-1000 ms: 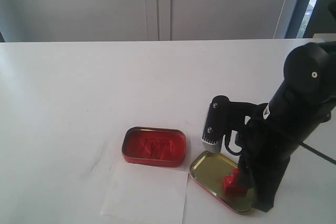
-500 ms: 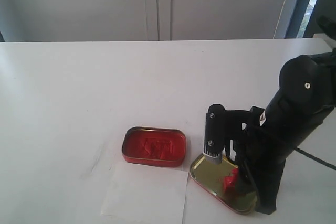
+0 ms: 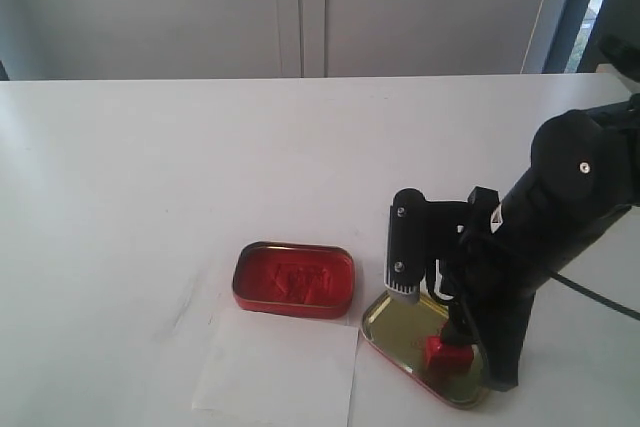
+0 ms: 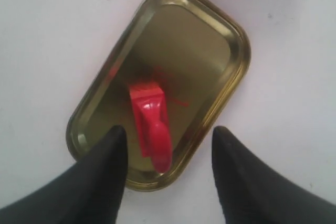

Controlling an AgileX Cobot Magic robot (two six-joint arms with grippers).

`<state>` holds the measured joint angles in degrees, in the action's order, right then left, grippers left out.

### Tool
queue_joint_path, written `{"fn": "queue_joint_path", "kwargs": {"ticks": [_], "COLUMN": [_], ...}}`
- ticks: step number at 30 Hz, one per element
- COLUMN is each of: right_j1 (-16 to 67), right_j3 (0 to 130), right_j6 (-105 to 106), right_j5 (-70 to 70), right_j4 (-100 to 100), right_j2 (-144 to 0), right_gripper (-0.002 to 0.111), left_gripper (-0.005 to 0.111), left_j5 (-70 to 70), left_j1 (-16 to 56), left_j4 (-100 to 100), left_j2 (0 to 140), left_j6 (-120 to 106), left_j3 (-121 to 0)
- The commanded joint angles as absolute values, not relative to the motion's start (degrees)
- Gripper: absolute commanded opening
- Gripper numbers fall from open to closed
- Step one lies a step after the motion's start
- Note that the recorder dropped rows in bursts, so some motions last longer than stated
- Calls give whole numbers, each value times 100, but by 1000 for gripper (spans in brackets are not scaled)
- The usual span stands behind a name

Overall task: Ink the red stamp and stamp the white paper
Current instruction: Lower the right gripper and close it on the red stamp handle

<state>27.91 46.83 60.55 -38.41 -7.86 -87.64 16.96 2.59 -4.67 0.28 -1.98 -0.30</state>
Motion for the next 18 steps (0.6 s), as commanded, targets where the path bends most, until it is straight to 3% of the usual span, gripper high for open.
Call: {"fn": "queue_joint_path", "kwargs": {"ticks": [1,15,18], "right_j1": [2791,2791,2791], "right_j3": [4656,4656,4656], "right_j6": [5914,5844,5832], "right_j5": [-3860,-3802,-3759], "right_j4": [-760,-793,-793], "right_j2": [-8960,-9417,-9440], "right_gripper": [47,47,41], "left_gripper": [0,0,0], "left_j5": [1670,1670,1670], "left_j1": [246,246,246], "left_j4": [-488,-488,-488], "left_j2": [0,0,0], "left_j6": [-188,-188,-188], "left_j3": [0,0,0]}}
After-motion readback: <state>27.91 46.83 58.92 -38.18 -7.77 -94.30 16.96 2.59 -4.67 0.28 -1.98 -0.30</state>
